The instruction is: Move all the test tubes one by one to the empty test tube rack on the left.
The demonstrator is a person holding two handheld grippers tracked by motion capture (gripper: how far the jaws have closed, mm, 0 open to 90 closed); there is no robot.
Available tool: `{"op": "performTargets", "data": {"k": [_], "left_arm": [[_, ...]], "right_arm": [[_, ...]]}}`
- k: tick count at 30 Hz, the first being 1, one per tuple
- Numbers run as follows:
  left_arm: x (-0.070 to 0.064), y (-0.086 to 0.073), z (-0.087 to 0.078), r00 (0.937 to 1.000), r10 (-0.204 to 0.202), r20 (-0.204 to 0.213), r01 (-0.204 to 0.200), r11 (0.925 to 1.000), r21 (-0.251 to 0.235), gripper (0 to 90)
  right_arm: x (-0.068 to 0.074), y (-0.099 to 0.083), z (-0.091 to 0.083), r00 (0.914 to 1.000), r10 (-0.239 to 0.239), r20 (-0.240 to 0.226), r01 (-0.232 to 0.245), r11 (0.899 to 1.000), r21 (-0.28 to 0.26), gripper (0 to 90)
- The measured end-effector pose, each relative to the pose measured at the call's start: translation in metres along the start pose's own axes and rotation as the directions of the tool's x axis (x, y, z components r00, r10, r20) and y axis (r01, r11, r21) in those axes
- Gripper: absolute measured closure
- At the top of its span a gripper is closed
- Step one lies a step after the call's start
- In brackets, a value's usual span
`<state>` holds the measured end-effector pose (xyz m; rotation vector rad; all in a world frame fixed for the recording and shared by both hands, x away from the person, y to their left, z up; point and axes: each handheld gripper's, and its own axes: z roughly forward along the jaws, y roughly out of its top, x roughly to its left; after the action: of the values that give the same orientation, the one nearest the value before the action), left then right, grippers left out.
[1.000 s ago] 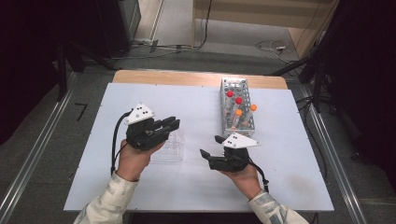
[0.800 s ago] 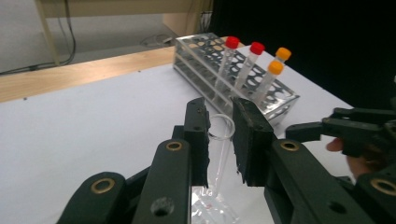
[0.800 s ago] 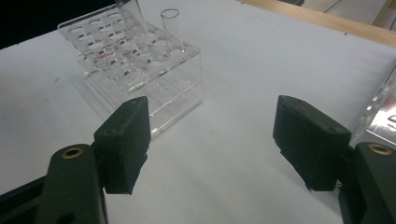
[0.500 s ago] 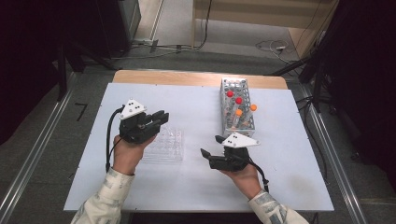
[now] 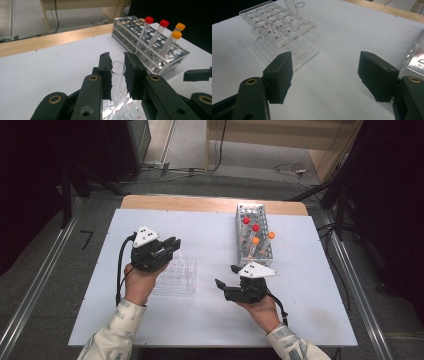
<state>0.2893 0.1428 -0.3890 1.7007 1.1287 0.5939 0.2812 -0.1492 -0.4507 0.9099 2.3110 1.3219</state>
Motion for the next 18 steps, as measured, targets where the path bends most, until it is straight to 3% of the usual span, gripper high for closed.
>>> {"op": "performTargets", "data": {"k": [6,10,13,18], "left_arm": [[-0.01,-0.006,0.007,0.9981,0.058,-0.022,-0.057,0.9981,0.02,76.7],[-0.019,-0.012,0.013,0.9916,0.12,-0.048,-0.117,0.9917,0.053,76.7],[-0.022,-0.018,0.018,0.9891,0.134,-0.06,-0.13,0.989,0.071,76.6],[-0.021,-0.026,0.023,0.9901,0.121,-0.07,-0.115,0.99,0.082,76.5]], "right_arm": [[0.0,0.0,0.0,1.0,-0.003,0.001,0.003,1.0,0.0,26.7],[0.001,0.0,0.0,1.0,-0.004,0.001,0.004,1.0,0.002,26.7],[0.001,0.0,0.0,1.0,-0.009,0.002,0.009,1.0,0.001,26.7],[0.001,0.0,-0.001,1.0,-0.006,0.003,0.006,1.0,-0.004,26.9]]}}
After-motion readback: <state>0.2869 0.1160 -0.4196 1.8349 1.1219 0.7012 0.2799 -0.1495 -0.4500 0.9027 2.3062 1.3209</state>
